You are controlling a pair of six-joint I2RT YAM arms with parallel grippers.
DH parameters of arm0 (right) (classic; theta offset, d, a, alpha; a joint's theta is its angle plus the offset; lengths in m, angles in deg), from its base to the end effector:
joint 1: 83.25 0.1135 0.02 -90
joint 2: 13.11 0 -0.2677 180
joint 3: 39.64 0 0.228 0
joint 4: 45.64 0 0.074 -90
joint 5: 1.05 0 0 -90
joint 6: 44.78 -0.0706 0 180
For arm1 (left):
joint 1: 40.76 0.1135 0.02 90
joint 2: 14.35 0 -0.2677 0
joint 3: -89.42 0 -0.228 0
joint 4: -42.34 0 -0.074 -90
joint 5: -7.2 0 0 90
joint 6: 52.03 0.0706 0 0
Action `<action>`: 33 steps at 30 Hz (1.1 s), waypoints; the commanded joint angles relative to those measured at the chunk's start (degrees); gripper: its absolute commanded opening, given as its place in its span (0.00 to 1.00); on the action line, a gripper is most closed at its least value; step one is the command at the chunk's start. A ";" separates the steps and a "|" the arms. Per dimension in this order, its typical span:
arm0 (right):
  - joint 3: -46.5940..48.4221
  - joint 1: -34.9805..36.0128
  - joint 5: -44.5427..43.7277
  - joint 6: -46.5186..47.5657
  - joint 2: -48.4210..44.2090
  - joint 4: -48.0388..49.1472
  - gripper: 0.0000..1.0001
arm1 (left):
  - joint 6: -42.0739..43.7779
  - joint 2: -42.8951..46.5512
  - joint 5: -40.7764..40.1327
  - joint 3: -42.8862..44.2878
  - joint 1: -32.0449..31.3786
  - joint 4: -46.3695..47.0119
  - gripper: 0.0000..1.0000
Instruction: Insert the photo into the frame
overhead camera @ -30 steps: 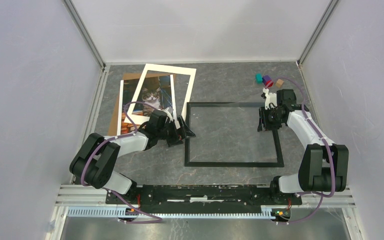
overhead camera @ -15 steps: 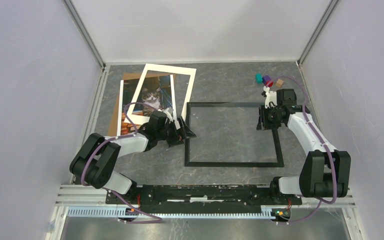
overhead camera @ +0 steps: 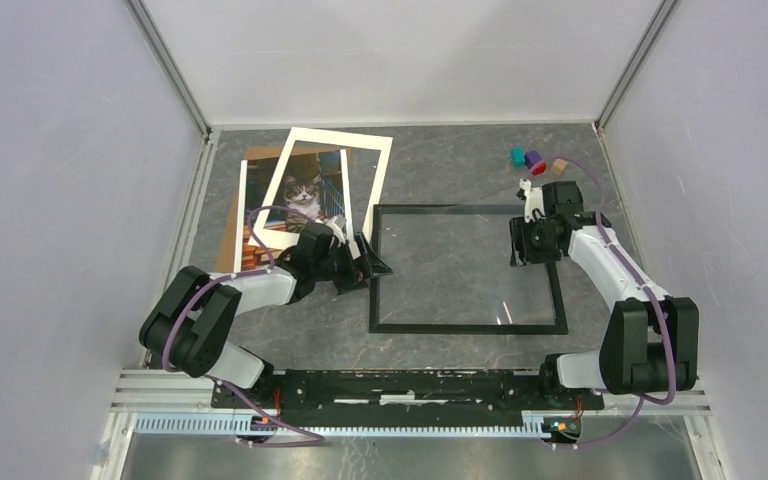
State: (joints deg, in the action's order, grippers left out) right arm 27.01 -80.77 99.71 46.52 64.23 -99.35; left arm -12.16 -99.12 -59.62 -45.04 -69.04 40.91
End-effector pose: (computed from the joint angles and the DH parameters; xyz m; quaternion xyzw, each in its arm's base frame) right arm 0.2465 0.0239 0.2031 -0.0528 0.9696 0.0937 0.2196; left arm 0.2313 -0.1560 0.1454 -0.0864 0.8900 -0.3999 0.2014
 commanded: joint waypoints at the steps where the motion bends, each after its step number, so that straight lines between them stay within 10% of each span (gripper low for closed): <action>1: 0.95 1.11 -12.03 -0.89 0.59 -1.15 0.60 | -1.55 0.24 0.13 -0.85 -0.30 -0.26 0.97; 10: 13.12 3.32 -30.69 -3.51 1.72 -2.99 0.85 | 0.11 3.54 -2.19 -0.55 -0.21 -4.30 0.97; 17: 10.65 9.83 0.97 -8.56 6.40 20.74 0.84 | 0.13 3.92 -2.48 -2.06 -0.22 -4.34 0.97; 33: 30.60 24.19 -0.58 -15.84 34.68 33.19 0.75 | -3.40 2.93 0.00 -7.03 -0.22 2.66 0.86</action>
State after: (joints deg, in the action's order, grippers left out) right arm 53.24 -57.30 99.43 33.45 95.49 -69.03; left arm -13.80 -95.01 -59.92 -50.44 -69.01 43.13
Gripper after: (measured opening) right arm 0.767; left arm 0.866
